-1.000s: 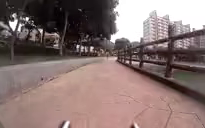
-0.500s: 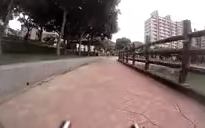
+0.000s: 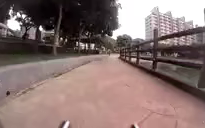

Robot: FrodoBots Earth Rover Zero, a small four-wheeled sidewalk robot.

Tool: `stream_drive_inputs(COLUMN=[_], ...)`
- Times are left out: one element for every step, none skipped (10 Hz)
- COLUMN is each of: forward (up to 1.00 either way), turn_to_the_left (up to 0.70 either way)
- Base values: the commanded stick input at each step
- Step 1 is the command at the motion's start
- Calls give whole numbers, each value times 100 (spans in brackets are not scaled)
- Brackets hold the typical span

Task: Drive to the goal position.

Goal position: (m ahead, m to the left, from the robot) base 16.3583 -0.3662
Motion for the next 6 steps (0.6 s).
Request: stream_drive_inputs(forward=[100, 100, 100, 100, 100, 100], turn_to_the_left=[0, 0, 0, 0, 0, 0])
